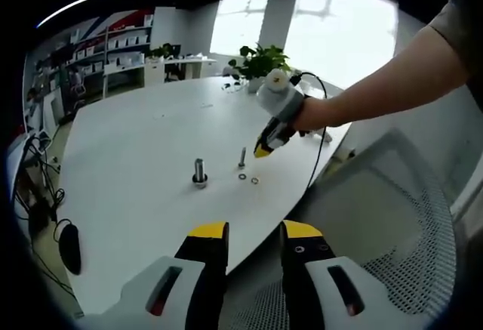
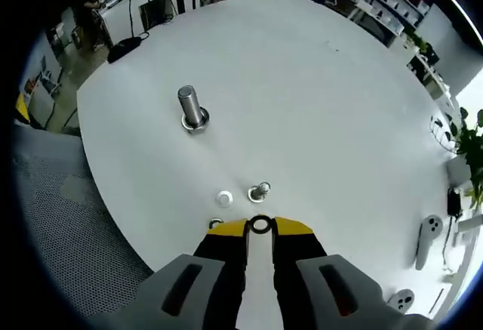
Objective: Place the washer onto the threaded stud by aligning its center hole with the stud, sliding it down to the base, and recovering from edge contact or off-axis alignment until the washer reaches the visible bottom stop.
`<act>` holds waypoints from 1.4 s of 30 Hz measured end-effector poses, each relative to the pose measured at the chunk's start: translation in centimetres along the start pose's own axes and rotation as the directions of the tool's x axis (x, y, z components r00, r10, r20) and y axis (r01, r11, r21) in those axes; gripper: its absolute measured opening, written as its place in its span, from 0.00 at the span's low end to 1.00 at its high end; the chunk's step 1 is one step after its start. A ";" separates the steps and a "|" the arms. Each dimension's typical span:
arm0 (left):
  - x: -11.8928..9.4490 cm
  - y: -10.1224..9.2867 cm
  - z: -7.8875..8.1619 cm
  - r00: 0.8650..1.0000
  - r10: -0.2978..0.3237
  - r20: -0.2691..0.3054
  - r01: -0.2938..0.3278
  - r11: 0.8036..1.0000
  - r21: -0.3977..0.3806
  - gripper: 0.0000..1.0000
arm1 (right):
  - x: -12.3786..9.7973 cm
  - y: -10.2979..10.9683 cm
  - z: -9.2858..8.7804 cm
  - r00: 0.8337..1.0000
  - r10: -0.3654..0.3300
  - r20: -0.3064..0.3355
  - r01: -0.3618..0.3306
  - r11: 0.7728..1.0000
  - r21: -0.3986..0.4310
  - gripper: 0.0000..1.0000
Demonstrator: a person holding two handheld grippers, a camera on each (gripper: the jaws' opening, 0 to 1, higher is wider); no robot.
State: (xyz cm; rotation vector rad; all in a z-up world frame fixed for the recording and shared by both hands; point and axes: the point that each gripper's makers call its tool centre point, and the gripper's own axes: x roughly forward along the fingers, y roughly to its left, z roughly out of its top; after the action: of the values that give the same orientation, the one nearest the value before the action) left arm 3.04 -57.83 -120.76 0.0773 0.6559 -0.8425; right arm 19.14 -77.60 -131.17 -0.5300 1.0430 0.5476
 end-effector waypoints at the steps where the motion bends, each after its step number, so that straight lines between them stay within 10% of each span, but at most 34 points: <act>1: 0.0 0.0 0.0 1.000 0.001 0.002 -0.001 1.000 -0.001 0.25 | 0.0 0.0 0.2 1.000 0.001 0.002 -0.001 1.000 -0.001 0.13; 42: 0.0 0.2 -0.1 1.000 0.012 -0.005 -0.012 1.000 -0.004 0.25 | 2.9 0.2 2.2 0.998 0.045 -0.052 -0.049 0.996 -0.078 0.09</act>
State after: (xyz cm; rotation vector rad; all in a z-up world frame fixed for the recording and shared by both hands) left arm 3.19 -57.66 -120.88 0.0801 0.6613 -0.8296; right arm 21.59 -75.56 -132.91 -0.5924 1.0869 0.6218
